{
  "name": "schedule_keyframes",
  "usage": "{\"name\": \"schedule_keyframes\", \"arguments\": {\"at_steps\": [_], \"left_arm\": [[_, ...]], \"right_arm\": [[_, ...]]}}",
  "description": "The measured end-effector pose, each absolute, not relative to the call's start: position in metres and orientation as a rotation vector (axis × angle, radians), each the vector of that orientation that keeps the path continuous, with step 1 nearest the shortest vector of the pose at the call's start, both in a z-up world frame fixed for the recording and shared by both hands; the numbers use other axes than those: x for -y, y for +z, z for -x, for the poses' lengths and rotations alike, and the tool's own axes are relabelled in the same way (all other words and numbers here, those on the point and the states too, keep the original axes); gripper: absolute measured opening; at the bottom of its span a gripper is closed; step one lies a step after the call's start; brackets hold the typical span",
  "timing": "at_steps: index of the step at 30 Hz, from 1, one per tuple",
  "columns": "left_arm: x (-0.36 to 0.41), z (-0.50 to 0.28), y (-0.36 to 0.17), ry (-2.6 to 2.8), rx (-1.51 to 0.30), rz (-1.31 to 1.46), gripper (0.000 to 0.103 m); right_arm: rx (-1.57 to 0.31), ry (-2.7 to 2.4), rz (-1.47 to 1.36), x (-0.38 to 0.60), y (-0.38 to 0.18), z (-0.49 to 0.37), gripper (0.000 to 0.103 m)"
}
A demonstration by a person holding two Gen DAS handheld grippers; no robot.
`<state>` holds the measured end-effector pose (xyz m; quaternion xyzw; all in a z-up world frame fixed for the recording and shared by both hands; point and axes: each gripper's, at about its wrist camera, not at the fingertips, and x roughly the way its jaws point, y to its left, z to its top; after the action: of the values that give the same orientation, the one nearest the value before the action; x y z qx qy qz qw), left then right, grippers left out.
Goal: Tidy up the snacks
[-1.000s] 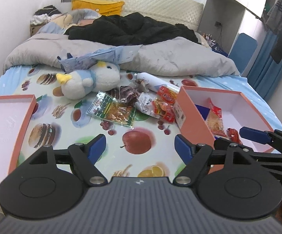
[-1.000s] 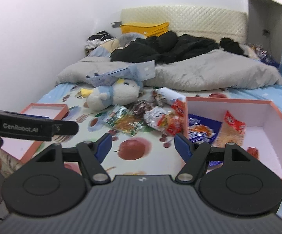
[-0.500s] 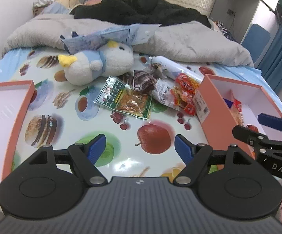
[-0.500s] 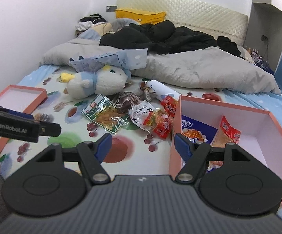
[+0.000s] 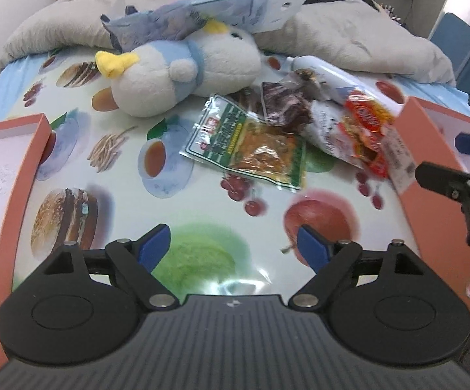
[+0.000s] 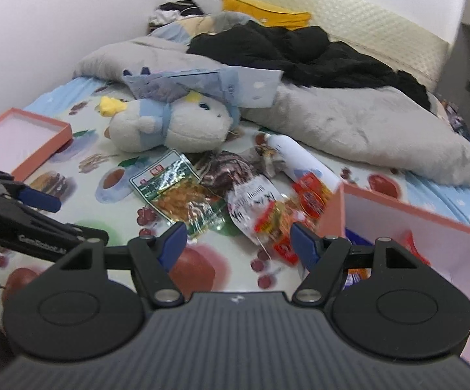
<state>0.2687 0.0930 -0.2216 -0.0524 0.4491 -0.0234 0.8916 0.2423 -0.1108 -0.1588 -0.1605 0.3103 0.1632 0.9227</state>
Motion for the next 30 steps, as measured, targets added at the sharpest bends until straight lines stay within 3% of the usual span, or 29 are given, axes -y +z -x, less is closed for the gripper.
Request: {"name": "schedule_keyframes", "arguments": {"at_steps": [10,19,28,30], "left_arm": [[-0.1,-0.333,-0.251,-0.126,-0.903,0.07,0.09],[-0.078,-0.382,-0.268,-0.311,-0.84,-0.055,0.09],[-0.061,-0.411,-0.293,-0.35,-0.862,-0.135,0.09],[-0.06,-0.412,-0.295,-0.358,-0.855,-0.14,0.091]], "right_arm": [[-0.719,0.278,0.47,0.084,-0.204,-0.31,0.071],[-0.78,0.192,0.484,0.081,-0.236,-0.347,0.049],[-0.837,0.211,0.475,0.078,-0.257,-0.361,0.043],[-0.853,0.211,0.464,0.08,-0.259,-0.365,0.036]]}}
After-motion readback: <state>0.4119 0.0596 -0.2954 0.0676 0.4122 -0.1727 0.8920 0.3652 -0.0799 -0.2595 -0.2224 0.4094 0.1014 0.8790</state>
